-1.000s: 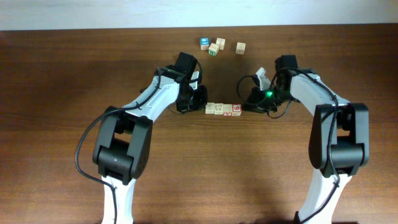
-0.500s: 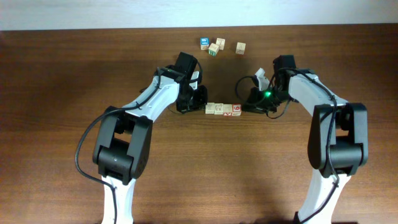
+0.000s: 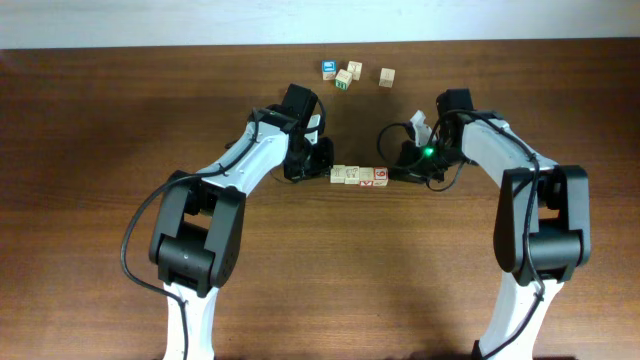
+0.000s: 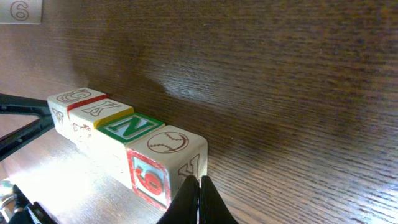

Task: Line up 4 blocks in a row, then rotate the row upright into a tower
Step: 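Squeeze the block row between left and right grippers from both ends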

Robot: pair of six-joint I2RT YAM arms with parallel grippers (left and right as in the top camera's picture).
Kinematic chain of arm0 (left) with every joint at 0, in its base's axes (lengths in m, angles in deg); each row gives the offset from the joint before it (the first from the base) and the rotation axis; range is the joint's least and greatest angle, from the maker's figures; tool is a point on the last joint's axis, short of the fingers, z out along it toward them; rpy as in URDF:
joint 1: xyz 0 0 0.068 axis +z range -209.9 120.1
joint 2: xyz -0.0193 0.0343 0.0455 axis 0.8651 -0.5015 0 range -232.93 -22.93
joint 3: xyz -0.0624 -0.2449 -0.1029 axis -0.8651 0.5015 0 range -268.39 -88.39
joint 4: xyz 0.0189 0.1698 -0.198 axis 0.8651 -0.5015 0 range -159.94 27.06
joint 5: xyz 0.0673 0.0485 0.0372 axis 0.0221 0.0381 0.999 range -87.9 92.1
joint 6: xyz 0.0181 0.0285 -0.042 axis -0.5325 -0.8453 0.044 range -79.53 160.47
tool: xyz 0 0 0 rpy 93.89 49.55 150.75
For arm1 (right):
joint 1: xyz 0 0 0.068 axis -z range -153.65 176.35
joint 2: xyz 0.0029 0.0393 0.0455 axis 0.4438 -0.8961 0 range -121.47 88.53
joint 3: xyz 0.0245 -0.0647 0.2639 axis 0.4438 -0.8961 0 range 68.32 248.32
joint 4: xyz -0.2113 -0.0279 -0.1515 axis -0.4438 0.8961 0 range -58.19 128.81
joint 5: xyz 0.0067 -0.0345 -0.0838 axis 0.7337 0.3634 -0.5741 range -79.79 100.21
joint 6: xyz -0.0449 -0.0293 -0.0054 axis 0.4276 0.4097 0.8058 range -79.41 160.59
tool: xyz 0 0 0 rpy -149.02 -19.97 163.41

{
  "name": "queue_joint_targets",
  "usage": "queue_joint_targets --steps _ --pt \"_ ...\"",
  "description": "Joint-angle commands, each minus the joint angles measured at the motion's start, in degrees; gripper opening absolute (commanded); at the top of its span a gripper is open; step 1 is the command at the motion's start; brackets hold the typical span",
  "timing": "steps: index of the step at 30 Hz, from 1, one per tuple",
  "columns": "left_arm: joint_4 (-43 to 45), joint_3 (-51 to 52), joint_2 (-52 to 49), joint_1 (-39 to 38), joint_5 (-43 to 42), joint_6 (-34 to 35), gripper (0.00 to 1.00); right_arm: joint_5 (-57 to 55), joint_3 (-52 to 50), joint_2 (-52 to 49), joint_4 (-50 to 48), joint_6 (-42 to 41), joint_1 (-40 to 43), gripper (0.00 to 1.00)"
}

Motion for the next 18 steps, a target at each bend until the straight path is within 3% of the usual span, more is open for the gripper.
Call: queue_joint_targets --steps 1,18 --pt "-0.04 -0.68 -0.33 -0.28 -0.44 -0.96 0.00 -0.76 -0.83 -0.72 -0.17 -0.63 -0.52 0.04" --pt "0.15 -0.68 -0.33 -0.28 -0.63 -0.96 0.00 2.14 -0.87 -0.72 -1.11 -0.37 -3.23 0.05"
